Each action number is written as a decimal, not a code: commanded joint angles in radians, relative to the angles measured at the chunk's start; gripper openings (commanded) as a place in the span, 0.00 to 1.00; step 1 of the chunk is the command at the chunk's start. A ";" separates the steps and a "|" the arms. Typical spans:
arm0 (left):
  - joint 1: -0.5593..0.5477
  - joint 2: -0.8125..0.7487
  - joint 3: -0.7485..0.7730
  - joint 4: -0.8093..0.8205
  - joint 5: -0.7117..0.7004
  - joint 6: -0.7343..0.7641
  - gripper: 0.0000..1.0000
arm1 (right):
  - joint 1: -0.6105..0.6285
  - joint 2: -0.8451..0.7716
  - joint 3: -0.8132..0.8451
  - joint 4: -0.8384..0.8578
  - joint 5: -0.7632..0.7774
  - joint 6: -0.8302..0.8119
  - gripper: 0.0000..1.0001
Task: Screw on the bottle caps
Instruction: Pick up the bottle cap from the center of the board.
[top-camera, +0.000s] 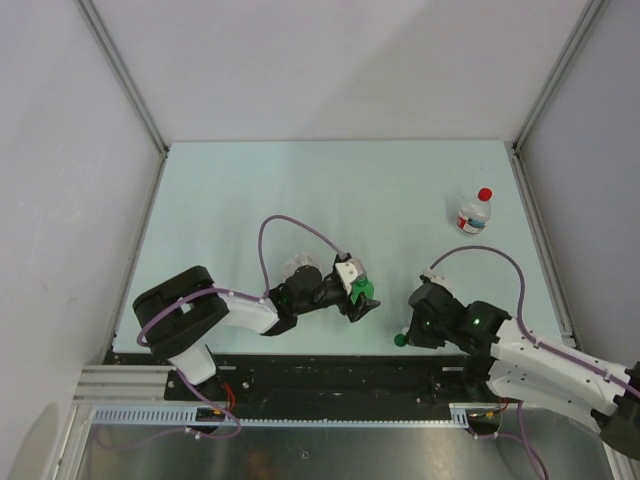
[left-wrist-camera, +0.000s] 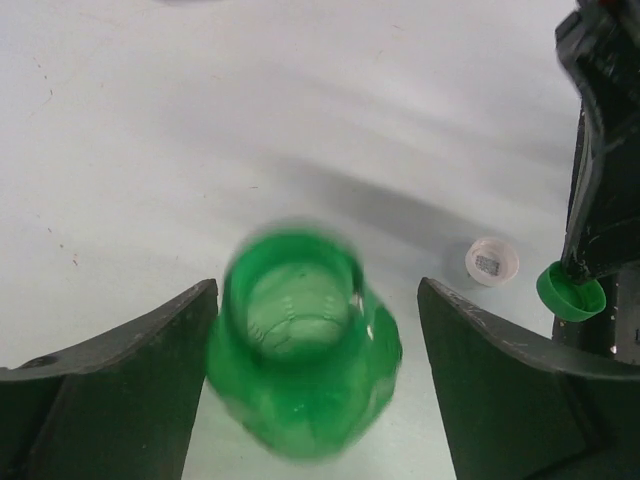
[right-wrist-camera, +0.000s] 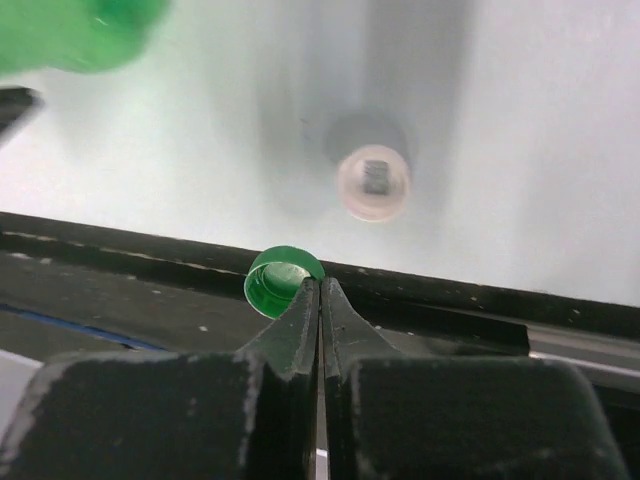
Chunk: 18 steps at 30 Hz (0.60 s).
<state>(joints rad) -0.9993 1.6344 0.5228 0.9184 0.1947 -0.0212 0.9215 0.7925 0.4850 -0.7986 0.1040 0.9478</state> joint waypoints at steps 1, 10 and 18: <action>-0.004 -0.049 -0.013 0.058 0.014 -0.005 0.86 | -0.012 -0.049 0.070 0.037 0.043 -0.047 0.00; -0.004 -0.208 -0.052 0.056 0.036 -0.081 0.99 | -0.039 -0.142 0.113 0.106 0.028 -0.128 0.00; -0.005 -0.421 -0.057 -0.014 0.074 -0.151 1.00 | -0.064 -0.203 0.125 0.216 -0.010 -0.188 0.00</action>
<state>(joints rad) -0.9993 1.3151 0.4633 0.9142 0.2424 -0.1146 0.8688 0.6186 0.5564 -0.6907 0.1123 0.8124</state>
